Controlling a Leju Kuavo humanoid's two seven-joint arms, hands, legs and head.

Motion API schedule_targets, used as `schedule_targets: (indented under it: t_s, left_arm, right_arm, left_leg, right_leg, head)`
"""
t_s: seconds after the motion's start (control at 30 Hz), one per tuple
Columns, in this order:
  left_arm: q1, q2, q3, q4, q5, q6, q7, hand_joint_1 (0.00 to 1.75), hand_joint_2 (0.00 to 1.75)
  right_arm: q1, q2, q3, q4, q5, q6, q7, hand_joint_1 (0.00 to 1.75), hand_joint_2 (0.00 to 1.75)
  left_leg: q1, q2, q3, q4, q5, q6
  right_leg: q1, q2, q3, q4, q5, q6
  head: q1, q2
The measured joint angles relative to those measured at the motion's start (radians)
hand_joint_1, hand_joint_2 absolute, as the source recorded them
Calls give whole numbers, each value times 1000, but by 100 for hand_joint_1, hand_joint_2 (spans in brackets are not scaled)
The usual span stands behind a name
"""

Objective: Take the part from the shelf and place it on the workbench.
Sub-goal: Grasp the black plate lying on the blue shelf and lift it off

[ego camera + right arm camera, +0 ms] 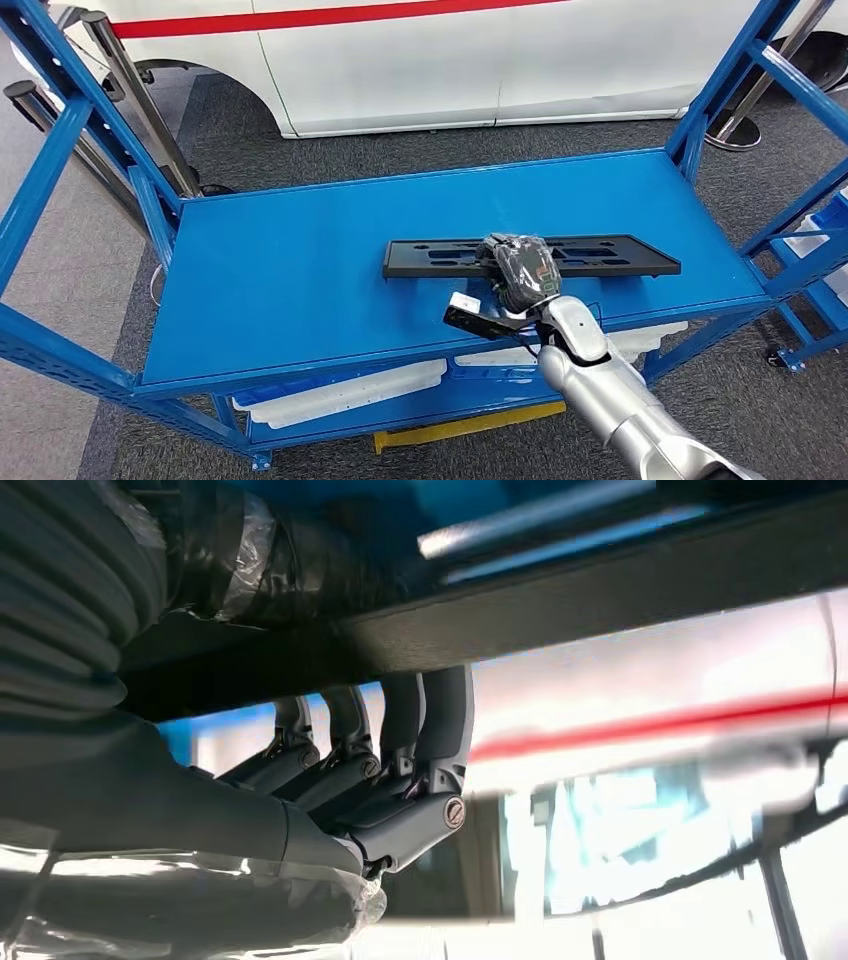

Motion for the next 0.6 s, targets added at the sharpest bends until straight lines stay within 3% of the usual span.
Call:
schedule_targets:
  t_s: [0.17,0.43,0.53,0.6]
  left_arm:
    - [3,0,0,0,-5,9,8,0,175]
    - [6,3,-3,0,-18,17,16,0,175]
    - [8,5,-3,0,-19,18,18,0,175]
    - [7,5,-4,0,-19,20,21,0,175]
  right_arm:
    - [79,-1,-53,-45,49,-107,-24,175,175]
    - [167,12,-168,-114,90,-116,-101,175,175]
    - [189,24,-210,-130,100,-116,-145,175,175]
    - [202,33,-245,-137,104,-116,-173,175,175]
  left_leg:
    - [-1,0,-3,2,0,0]
    - [-5,0,-13,12,-2,4]
    - [-2,1,-17,11,9,14]
    - [3,3,-20,1,22,26]
  right_leg:
    - [-1,0,-2,-1,1,1]
    - [-4,0,-6,-2,6,8]
    - [-6,0,-8,-2,10,18]
    - [-5,1,-23,30,-21,20]
  head:
    - [0,0]
    - [0,0]
    - [0,0]
    - [0,0]
